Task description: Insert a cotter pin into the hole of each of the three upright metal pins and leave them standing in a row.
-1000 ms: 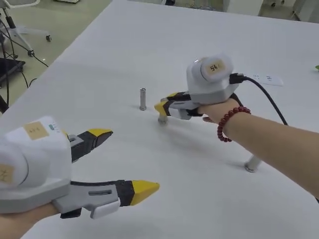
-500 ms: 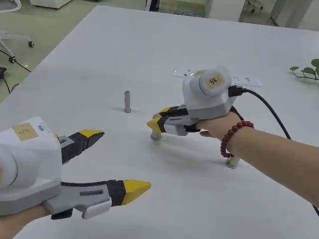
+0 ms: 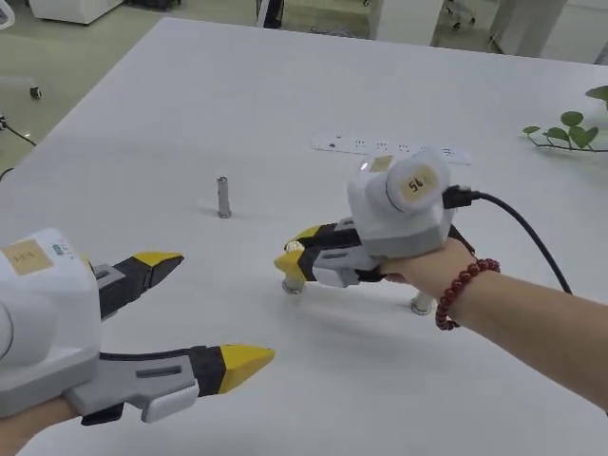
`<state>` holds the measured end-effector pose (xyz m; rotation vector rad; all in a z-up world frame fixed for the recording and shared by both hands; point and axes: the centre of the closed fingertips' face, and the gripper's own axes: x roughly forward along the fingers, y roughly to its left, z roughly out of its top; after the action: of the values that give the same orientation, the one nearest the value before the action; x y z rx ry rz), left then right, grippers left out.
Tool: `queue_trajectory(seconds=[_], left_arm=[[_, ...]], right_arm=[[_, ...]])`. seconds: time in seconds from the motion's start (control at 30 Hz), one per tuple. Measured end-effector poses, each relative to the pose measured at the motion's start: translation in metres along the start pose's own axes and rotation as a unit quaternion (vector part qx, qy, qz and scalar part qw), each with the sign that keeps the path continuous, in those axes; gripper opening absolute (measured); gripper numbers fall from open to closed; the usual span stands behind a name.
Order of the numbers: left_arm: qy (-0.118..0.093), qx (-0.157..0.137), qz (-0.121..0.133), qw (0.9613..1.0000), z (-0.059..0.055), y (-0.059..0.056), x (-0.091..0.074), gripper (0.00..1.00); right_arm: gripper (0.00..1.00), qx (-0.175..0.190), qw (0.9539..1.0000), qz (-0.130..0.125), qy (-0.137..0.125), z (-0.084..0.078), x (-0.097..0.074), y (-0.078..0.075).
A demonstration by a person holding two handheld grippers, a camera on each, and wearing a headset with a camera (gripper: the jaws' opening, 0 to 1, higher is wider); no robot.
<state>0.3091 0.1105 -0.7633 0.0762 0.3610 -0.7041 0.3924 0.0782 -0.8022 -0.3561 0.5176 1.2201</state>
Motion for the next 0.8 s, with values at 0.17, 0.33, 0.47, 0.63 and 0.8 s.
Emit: queue_trajectory(seconds=[0.17, 0.33, 0.47, 0.63, 0.8], left_arm=[[-0.002, -0.002, -0.001, 1.0000, 0.000, -0.002, 0.000, 0.81], [0.000, -0.003, -0.002, 1.0000, 0.000, -0.004, 0.001, 0.80], [0.001, -0.002, -0.005, 1.0000, 0.001, -0.006, 0.003, 0.80], [0.002, 0.001, -0.009, 1.0000, 0.002, -0.011, 0.004, 0.80], [0.001, 0.001, -0.010, 0.9999, 0.003, -0.013, 0.004, 0.80]], right_arm=[[0.13, -0.019, 0.9997, 0.003, 0.012, -0.010, -0.009, 0.006], [0.13, -0.028, 0.9995, 0.005, 0.014, -0.018, -0.020, 0.009], [0.13, -0.032, 0.9994, 0.004, 0.015, -0.022, -0.026, 0.013], [0.13, -0.026, 0.9995, 0.004, 0.015, -0.031, -0.034, 0.019], [0.13, -0.018, 0.9997, 0.001, 0.017, -0.040, -0.042, 0.022]])
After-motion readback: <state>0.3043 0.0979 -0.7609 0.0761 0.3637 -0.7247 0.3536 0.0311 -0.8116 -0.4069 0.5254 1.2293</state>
